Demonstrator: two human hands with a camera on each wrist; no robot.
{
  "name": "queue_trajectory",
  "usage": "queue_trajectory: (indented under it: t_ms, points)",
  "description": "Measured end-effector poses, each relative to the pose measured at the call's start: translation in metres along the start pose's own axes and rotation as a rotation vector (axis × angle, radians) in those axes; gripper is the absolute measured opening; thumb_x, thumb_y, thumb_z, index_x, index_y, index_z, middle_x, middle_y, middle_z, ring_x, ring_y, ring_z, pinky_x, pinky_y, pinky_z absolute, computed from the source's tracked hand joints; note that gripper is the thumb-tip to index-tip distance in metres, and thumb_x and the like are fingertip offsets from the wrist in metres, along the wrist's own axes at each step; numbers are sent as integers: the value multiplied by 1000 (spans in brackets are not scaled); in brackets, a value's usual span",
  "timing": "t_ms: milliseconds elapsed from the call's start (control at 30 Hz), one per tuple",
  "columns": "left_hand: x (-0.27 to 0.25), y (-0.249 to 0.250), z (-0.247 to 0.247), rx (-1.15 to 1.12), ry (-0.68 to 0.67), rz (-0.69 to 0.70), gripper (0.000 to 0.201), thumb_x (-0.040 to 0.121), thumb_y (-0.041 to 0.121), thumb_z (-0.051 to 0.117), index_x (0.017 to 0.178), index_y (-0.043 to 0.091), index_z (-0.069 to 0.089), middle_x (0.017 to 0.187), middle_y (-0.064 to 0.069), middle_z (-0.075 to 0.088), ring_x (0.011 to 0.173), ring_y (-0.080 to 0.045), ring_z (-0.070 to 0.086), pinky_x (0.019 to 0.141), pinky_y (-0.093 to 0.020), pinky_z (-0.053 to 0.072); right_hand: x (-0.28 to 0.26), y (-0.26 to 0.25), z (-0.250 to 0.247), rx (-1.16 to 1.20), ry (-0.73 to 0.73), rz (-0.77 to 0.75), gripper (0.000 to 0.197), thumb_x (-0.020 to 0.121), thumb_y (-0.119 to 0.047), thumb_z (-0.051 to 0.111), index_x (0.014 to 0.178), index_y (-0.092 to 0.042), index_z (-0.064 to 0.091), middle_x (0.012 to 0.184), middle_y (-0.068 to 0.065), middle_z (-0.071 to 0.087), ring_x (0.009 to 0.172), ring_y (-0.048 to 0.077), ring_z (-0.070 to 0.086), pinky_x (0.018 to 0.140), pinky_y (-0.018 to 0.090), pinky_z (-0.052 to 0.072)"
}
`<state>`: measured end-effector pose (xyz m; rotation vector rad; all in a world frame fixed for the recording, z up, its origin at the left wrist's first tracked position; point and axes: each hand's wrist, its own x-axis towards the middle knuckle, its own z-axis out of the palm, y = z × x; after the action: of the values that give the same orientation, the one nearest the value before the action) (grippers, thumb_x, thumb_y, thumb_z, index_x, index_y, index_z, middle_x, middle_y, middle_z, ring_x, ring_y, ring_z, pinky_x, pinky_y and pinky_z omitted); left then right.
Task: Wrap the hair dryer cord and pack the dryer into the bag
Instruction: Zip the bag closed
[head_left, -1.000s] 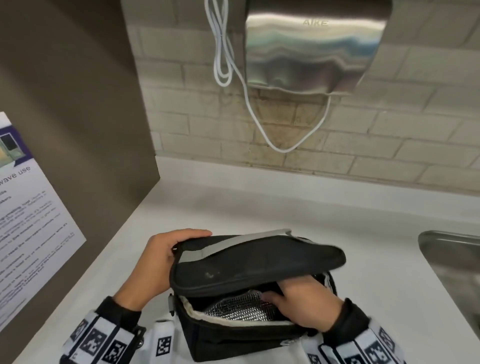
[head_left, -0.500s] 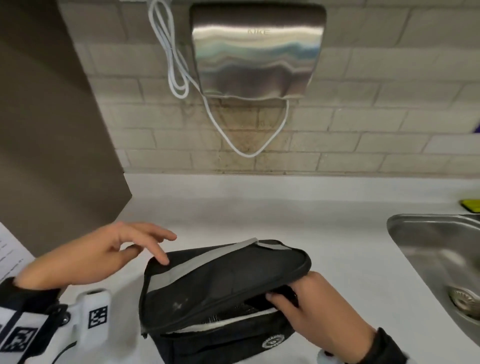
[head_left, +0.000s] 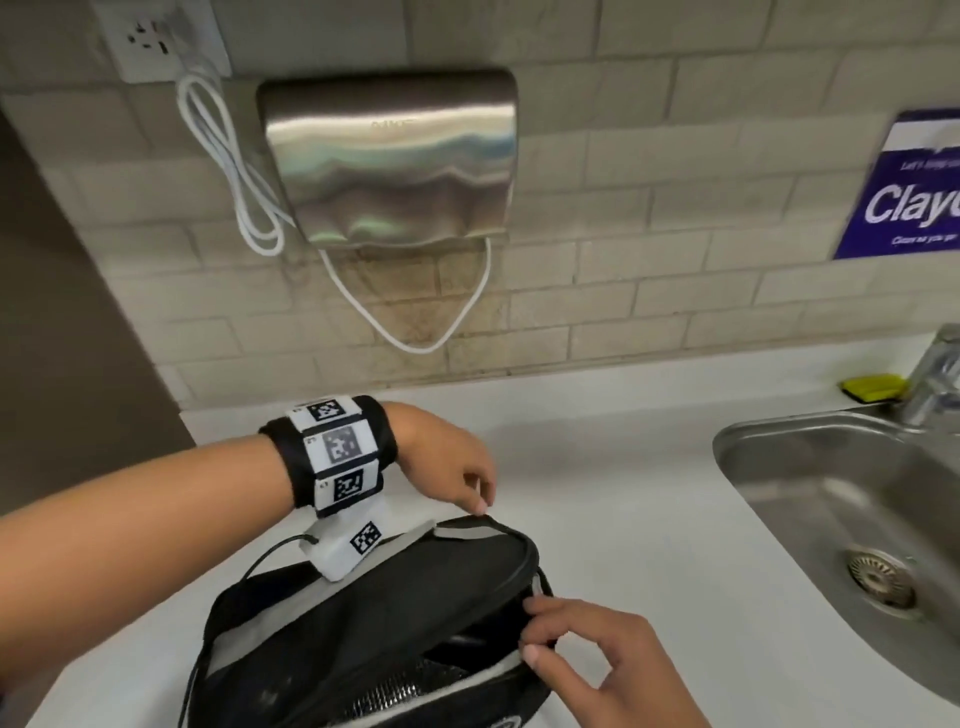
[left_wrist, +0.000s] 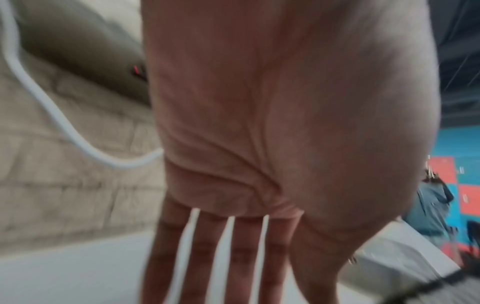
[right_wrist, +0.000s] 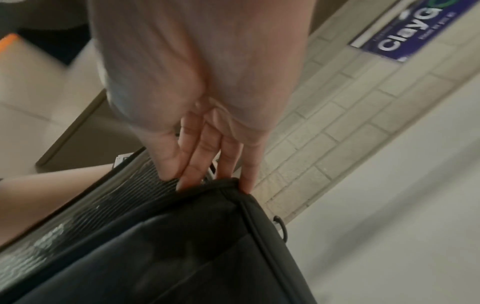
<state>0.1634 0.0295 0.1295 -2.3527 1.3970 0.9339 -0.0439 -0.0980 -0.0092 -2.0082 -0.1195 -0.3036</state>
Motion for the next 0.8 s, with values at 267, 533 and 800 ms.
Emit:
queue_trajectory:
  t_ms: [267,533,800]
  points:
    - [19,-10,6,-120,-153,-14,25,101,25,48,117,10,60,94,-3,69,82,-17,66,72,-22,45,62,18,-19,318,128,105,17,94,-3,56,93,-14,68,82,11,71,64,21,65,56,34,55]
    - [23,-16,8,-144,-134,41,21,100,26,53,113,11,61,86,3,66,80,-17,65,71,-21,43,122,45,-10,251,-542,66,29,100,-2,43,125,-1,58,122,11,65,112,16,61,98,21,46]
    - [30,-22,9,-176,-110,68,20,97,27,58,110,13,64,94,-10,73,81,-13,65,68,-15,42,135,53,-10,305,-637,90,17,96,0,52,106,-2,65,91,2,66,81,3,62,80,16,48]
